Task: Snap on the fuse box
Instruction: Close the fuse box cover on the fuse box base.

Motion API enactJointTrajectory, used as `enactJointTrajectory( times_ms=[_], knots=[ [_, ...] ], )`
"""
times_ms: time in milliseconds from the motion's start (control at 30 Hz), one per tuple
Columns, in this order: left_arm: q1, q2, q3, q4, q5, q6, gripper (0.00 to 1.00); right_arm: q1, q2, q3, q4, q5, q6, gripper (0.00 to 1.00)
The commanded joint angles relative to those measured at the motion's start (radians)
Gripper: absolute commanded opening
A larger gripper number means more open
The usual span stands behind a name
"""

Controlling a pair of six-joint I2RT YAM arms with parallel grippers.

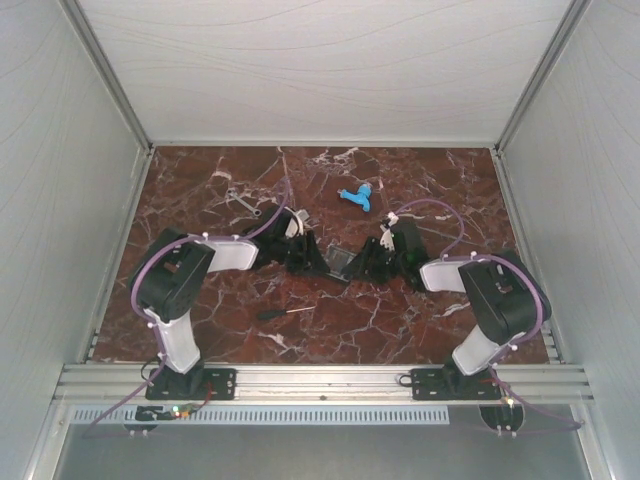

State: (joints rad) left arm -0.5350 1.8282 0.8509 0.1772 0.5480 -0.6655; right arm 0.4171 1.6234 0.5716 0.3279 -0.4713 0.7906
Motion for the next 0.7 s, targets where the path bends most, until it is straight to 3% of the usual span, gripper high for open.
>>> enactJointTrajectory(
  times_ms=[0, 400, 500, 667],
  knots=[
    [-0.020, 0.062, 0.006, -0.024, 0.011, 0.013, 0.39, 0.016, 0.073, 0.022, -0.066, 0.006, -0.041, 0.39],
    [-0.021, 0.102, -0.044, -0.041, 0.014, -0.046, 0.33, 0.081, 0.167, 0.092, -0.241, 0.101, -0.131, 0.34],
    [-0.020, 0.050, -0.075, -0.020, 0.011, -0.061, 0.33, 0.097, 0.128, 0.066, -0.179, 0.046, -0.127, 0.34],
    [-0.013, -0.079, -0.119, -0.028, -0.026, -0.080, 0.38, 0.131, 0.022, 0.076, -0.213, 0.023, -0.160, 0.37]
  ],
)
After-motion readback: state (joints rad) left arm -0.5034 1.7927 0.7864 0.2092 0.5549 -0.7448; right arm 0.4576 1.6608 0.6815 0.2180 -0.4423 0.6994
